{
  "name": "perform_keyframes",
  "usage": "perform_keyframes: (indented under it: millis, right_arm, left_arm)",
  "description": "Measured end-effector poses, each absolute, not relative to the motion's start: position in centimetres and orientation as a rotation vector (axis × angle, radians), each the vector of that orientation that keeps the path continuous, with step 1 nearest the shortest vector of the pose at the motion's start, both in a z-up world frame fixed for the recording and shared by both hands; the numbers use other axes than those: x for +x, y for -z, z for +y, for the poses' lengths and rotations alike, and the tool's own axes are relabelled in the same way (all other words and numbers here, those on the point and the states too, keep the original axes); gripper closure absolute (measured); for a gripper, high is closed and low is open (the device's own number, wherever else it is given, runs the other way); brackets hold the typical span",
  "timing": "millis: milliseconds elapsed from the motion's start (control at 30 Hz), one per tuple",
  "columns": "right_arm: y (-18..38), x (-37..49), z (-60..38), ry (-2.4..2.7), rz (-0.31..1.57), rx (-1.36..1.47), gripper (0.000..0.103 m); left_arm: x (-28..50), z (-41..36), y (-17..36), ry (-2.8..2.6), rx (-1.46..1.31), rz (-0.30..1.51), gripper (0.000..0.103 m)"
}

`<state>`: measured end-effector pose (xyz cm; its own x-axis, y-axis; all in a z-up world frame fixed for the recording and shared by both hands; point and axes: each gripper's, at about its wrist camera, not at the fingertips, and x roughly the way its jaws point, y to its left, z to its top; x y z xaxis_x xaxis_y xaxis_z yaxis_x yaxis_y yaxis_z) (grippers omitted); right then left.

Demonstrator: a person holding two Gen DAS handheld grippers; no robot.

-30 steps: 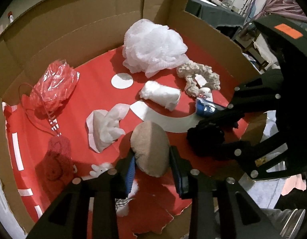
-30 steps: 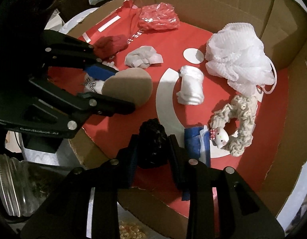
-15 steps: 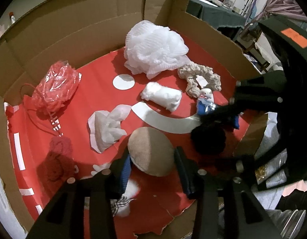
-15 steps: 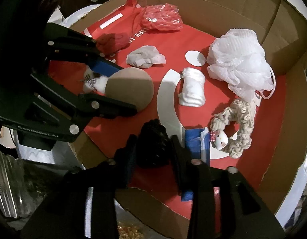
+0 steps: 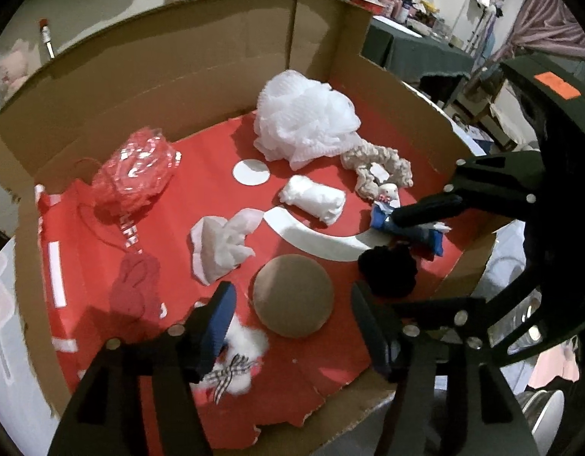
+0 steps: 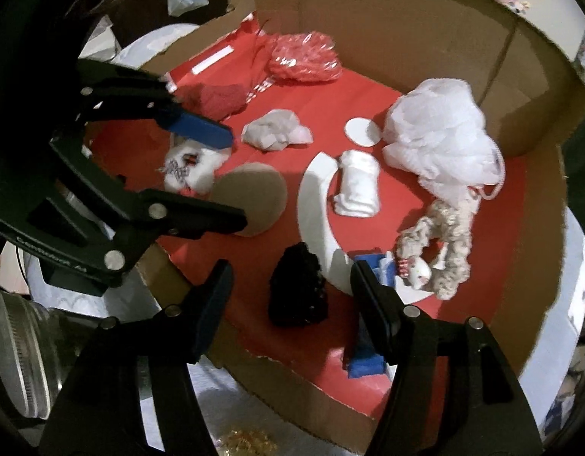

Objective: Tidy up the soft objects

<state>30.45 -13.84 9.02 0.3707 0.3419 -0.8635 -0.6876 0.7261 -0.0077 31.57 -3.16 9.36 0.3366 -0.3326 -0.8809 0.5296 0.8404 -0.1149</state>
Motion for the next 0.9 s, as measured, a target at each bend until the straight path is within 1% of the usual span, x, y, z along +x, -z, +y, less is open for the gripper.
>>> perform_keyframes:
  millis: [67, 133, 200, 233, 300, 367, 400, 600, 767, 900]
  right_arm:
    - [-9.6, 30.1, -14.2, -0.668, 0.982, -0.382, 0.039]
    - [-10.3, 29.8, -14.8, -0.64, 0.968, -0.35, 0.035]
    - [-11.1, 29.6, -15.5, -0.615, 0.952, -0.31, 0.031]
    - [-11.4, 29.3, -15.8, -0.6, 0.944, -0.293, 0.031]
    - [-12.2, 28.9, -16.6, -0.568, 0.929, -0.244, 0.031]
    - [-12.8, 28.5, -17.3, -0.533, 0.915, -0.204, 0.029]
    - [-13.0, 28.2, -17.5, -0.505, 0.905, -0.179, 0.027]
    - [-13.2, 26.9, -18.1, -0.402, 0.86, -0.108, 0.026]
    - [-12.6, 26.3, -18.4, -0.345, 0.85, -0.077, 0.026]
    - [-11.9, 26.2, -18.6, -0.32, 0.863, -0.046, 0.026]
  left_arm:
    - [31.0, -2.7, -10.0, 0.546, 0.191, 1.075, 0.034]
    - [30.5, -2.2, -10.7, 0.525, 0.172, 1.054, 0.029]
    - [29.9, -1.6, -11.4, 0.499, 0.145, 1.031, 0.023]
    - [29.6, -1.1, -11.7, 0.483, 0.128, 1.019, 0.02]
    - [29.1, -0.6, -12.1, 0.459, 0.103, 1.001, 0.011]
    - [28.2, 0.2, -12.6, 0.414, 0.09, 0.964, 0.009]
    - [27.9, 0.4, -12.6, 0.399, 0.089, 0.955, 0.006]
    - [26.3, 1.9, -12.2, 0.283, 0.065, 0.909, 0.005]
    - [25.6, 2.3, -11.4, 0.252, 0.032, 0.913, 0.004]
    - [25.1, 2.1, -11.1, 0.22, 0.04, 0.903, 0.0]
